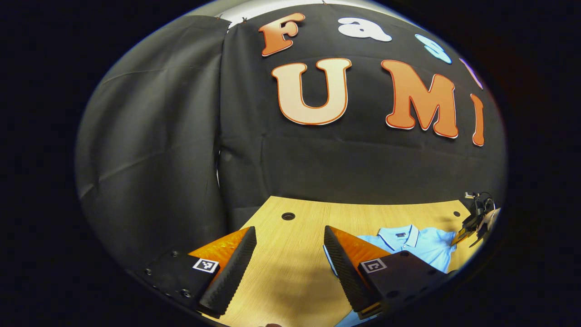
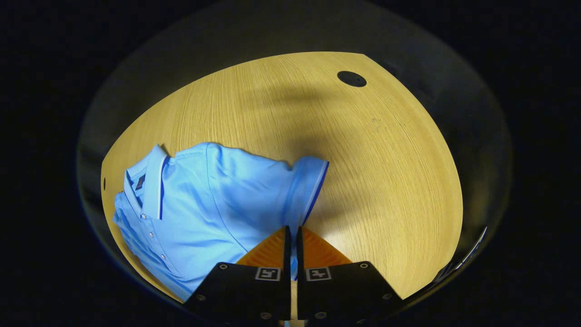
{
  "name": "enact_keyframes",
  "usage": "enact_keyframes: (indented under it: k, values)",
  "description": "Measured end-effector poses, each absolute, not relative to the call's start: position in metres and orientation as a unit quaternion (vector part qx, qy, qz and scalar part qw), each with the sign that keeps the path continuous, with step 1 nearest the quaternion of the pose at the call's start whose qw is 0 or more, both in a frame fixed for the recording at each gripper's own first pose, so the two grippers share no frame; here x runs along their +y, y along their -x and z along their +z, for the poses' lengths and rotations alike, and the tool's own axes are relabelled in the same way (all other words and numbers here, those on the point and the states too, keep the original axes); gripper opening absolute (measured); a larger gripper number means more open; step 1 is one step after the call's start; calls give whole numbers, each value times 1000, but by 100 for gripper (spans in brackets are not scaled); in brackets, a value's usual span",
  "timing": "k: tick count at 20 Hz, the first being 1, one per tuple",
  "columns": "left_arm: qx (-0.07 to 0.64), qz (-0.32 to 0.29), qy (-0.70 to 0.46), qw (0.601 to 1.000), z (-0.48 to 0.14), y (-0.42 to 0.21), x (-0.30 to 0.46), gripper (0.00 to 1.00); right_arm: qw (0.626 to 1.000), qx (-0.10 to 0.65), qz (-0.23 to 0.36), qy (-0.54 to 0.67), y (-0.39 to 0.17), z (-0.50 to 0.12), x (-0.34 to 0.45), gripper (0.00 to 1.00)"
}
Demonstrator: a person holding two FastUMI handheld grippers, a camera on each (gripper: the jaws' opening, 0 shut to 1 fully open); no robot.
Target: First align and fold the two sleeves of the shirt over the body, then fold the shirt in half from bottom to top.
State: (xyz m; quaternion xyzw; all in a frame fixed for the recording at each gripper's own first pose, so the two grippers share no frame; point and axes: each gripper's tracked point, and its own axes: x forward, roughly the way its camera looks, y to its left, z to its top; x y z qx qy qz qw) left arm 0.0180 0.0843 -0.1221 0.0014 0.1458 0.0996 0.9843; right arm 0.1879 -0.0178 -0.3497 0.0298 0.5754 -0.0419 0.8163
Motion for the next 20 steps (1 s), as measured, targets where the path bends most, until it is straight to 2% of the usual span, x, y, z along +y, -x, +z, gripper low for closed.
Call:
enact_keyframes:
  k: [2, 8, 12, 20]
  values:
    - [142, 102, -6, 985, -116, -18, 89, 98, 826, 562, -35, -41, -192, -336, -11, 2]
    - [132, 98, -7, 986, -111, -12, 98, 98, 848, 528, 22, -43, -186, -273, 31, 2]
    - [128, 96, 0, 987, -109, -8, 107, 98, 863, 499, 72, -3, -176, -238, 74, 2]
    - [126, 98, 6, 987, -110, 0, 139, 98, 861, 490, 136, 8, -148, -220, 161, 2]
